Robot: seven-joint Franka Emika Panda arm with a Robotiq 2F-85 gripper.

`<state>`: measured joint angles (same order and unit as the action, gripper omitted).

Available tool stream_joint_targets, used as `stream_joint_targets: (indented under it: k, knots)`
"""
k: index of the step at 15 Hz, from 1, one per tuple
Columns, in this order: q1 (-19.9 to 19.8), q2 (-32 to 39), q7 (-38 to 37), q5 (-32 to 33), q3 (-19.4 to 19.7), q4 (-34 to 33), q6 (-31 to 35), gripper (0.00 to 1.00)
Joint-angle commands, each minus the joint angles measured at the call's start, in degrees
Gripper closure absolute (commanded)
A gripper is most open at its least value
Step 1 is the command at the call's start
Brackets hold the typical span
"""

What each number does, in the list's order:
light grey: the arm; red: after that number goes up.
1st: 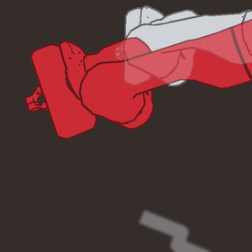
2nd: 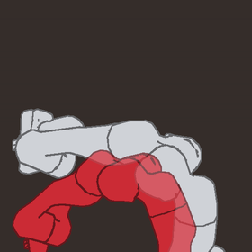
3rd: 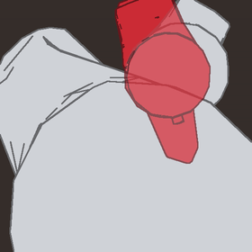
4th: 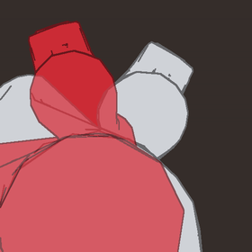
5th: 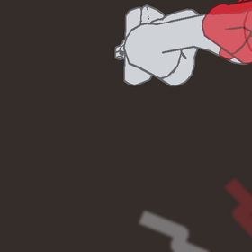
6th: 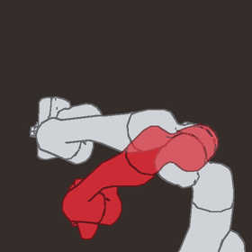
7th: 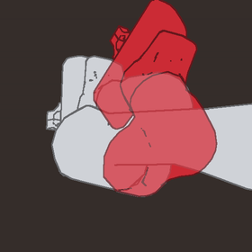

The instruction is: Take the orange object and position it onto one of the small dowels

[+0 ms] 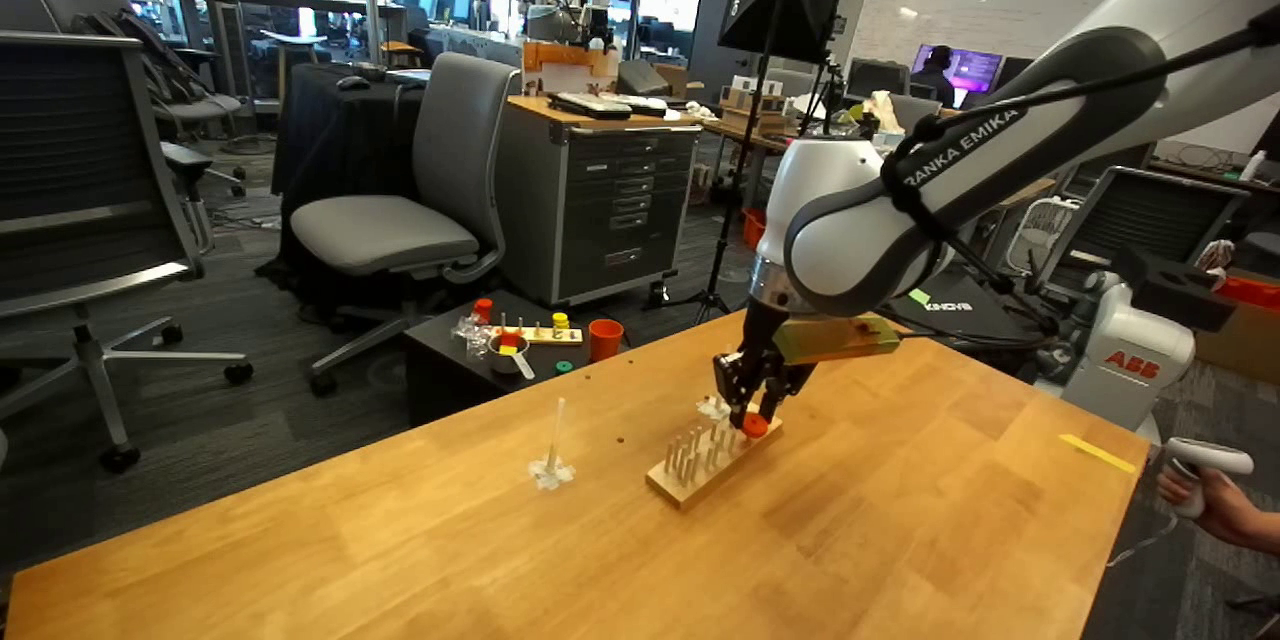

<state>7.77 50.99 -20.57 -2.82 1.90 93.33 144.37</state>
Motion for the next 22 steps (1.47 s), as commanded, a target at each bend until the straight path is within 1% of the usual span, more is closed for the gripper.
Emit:
stream_joint_targets:
  k: [1,5,6,7,8,11,22]
  knots:
    - [-0.8,1.1,0.9,-1.5,-0.5,-2.1,-1.6,0.83]
    - [-1.1,1.3,0.9,-1.5,-0.6,-2.3,-1.7,0.83]
    - [-1.1,1.4,0.9,-1.6,-0.6,-2.3,-1.9,0.34]
    - [-1.2,1.4,1.0,-1.6,-0.7,-2.3,-2.0,0.31]
    - [-1.2,1.6,0.9,-1.7,-0.7,-2.3,-2.2,0.26]
    - [-1.3,2.0,0.9,-1.7,-0.7,-2.2,-2.7,0.01]
    - [-1.4,1.5,0.4,-2.3,-0.3,-2.1,-3.3,0.00]
